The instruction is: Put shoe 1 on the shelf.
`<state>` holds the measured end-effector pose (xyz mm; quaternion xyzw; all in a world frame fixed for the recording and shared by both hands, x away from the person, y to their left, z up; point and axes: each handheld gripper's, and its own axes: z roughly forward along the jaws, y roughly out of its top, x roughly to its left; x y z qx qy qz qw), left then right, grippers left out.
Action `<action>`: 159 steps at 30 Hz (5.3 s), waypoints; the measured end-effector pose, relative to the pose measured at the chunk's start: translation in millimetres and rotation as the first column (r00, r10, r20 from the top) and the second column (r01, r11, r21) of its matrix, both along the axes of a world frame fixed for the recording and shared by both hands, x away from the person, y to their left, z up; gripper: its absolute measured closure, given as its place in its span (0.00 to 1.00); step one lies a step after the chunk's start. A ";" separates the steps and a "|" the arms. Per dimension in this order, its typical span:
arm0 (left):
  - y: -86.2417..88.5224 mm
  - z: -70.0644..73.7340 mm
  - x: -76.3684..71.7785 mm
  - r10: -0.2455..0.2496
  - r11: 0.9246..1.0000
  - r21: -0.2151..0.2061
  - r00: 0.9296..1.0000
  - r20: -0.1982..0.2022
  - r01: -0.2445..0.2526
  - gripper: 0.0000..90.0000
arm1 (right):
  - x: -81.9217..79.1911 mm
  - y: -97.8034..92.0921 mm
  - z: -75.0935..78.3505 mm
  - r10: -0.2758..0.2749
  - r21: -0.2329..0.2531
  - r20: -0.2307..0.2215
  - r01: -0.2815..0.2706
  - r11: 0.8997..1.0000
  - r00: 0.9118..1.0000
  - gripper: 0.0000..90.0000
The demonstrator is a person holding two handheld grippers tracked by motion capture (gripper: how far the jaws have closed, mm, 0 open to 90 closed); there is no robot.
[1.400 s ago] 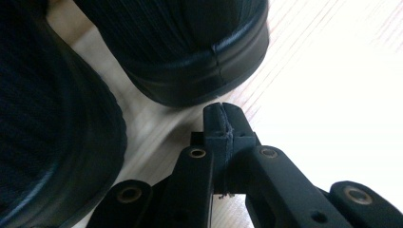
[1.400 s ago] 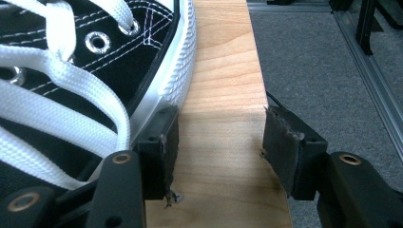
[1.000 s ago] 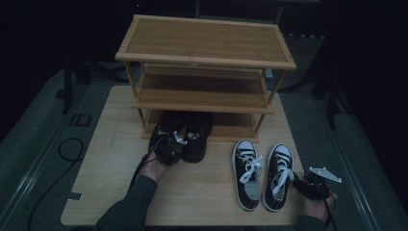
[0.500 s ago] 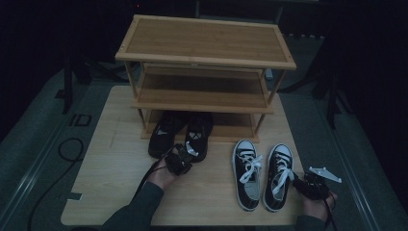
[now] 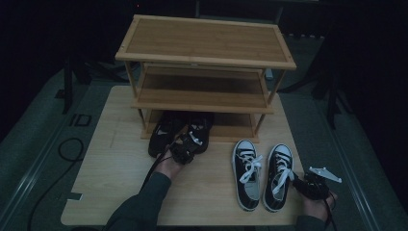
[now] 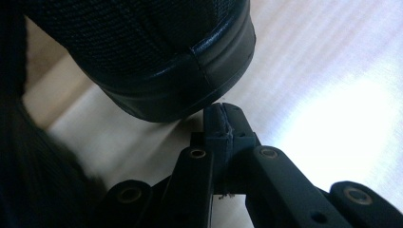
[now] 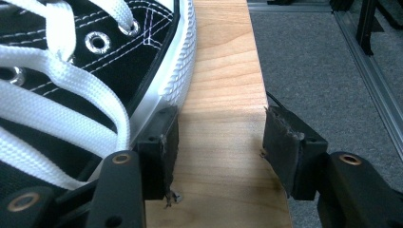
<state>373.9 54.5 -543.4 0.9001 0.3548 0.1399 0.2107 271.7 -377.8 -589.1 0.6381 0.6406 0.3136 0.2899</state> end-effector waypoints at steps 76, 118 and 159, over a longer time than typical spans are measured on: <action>104.7 4.5 -43.5 0.098 0.995 0.003 0.995 -0.007 -0.098 1.00 | 0.2 0.0 0.0 0.000 -0.001 -0.001 0.000 1.000 1.000 0.51; 98.9 -3.2 3.3 0.068 0.995 0.063 0.996 0.052 -0.072 1.00 | 0.4 0.1 0.1 0.000 -0.001 -0.001 0.000 1.000 1.000 0.51; 59.0 6.0 22.5 -0.004 0.999 0.038 0.998 0.060 0.002 0.92 | 0.9 -0.3 -0.1 0.002 -0.002 0.000 -0.002 1.000 1.000 0.51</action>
